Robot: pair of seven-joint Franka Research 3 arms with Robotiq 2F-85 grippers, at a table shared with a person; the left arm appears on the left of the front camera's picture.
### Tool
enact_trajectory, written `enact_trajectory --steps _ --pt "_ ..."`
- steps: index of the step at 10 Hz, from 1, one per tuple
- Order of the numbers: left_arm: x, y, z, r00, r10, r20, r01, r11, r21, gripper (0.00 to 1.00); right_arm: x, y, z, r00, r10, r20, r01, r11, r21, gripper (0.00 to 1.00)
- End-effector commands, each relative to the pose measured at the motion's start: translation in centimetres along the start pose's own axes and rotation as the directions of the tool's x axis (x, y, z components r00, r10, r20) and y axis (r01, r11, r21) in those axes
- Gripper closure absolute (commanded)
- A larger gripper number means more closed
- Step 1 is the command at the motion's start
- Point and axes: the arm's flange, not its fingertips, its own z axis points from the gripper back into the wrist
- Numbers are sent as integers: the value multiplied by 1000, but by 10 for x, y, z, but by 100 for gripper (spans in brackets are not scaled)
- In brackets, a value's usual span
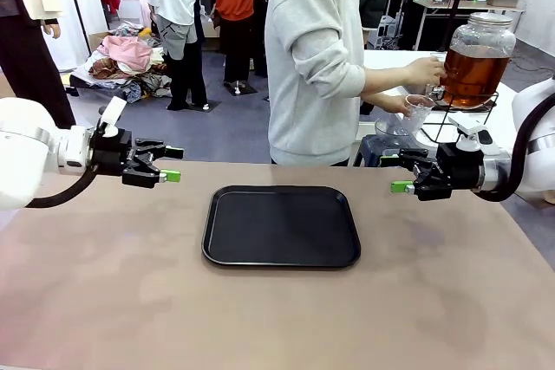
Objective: Pour the drink into the iced cup.
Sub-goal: Open the gripper to release the iced cup you were holding.
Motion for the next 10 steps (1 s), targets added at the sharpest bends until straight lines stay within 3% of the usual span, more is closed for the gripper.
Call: enact_trajectory --steps 1,10 --pt "1 4 -1 1000 9 -2 -9 1000 0 0 3 -1 -1 1000 7 -1 -7 1000 -3 0" --pt "1 4 -1 1000 9 -2 -9 1000 0 0 3 -1 -1 1000 7 -1 -7 1000 -3 0"
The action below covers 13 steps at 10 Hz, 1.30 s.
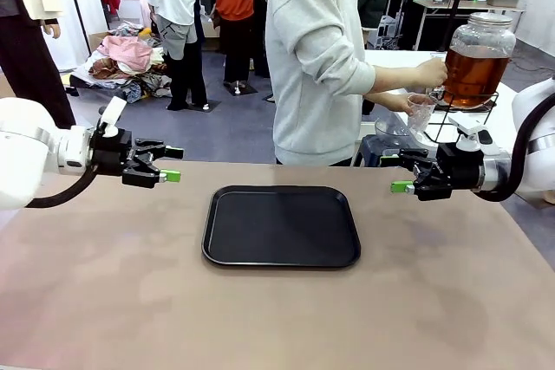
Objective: Pour the drink into the iced cup.
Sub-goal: Open the gripper to release the iced cup you were holding.
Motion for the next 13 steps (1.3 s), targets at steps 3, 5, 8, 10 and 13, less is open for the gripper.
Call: enact_trajectory --steps 3,5,8,10,13 --pt "1 4 -1 1000 9 -2 -9 1000 0 0 3 -1 -1 1000 7 -1 -7 1000 -3 0" --pt "1 4 -1 1000 9 -2 -9 1000 0 0 3 -1 -1 1000 7 -1 -7 1000 -3 0" --pt "1 4 -1 1000 9 -2 -9 1000 0 0 3 -1 -1 1000 7 -1 -7 1000 -3 0" --pt "1 4 -1 1000 9 -2 -9 1000 0 0 3 -1 -1 1000 7 -1 -7 1000 -3 0" --pt "1 4 -1 1000 9 -2 -9 1000 0 0 3 -1 -1 1000 7 -1 -7 1000 -3 0"
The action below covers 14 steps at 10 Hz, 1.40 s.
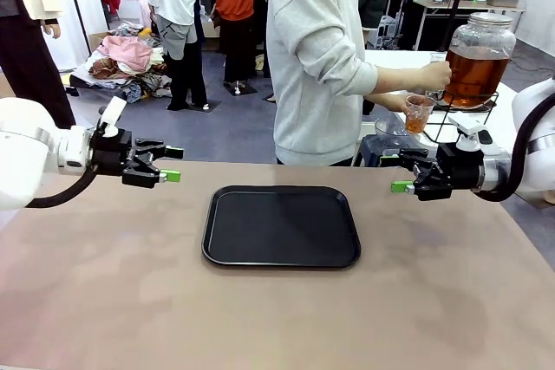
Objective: Pour the drink into the iced cup.
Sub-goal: Open the gripper to release the iced cup you were holding.
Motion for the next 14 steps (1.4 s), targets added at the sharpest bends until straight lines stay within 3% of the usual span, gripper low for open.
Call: enact_trajectory --steps 1,14 --pt "1 4 -1 1000 9 -2 -9 1000 0 0 3 -1 -1 1000 7 -1 -7 1000 -3 0" --pt "1 4 -1 1000 9 -2 -9 1000 0 0 3 -1 -1 1000 7 -1 -7 1000 -3 0"
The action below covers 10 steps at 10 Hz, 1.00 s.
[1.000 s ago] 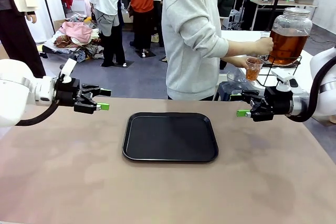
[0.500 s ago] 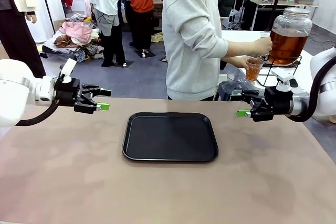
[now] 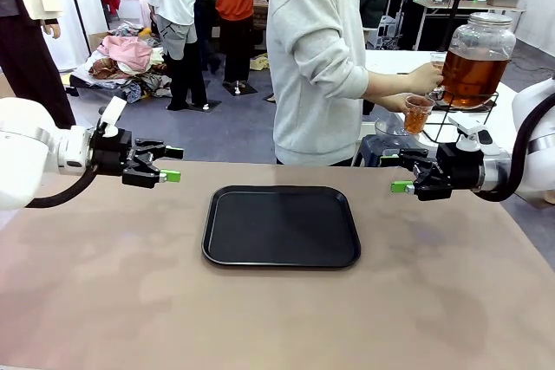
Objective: Pour the drink into the iced cup.
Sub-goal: Open the gripper to release the iced cup you were holding.
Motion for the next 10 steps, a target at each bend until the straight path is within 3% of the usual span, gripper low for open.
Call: enact_trajectory --steps 1,10 --pt "1 4 -1 1000 9 -2 -9 1000 0 0 3 -1 -1 1000 7 -1 -7 1000 -3 0" --pt "1 4 -1 1000 9 -2 -9 1000 0 0 3 -1 -1 1000 7 -1 -7 1000 -3 0"
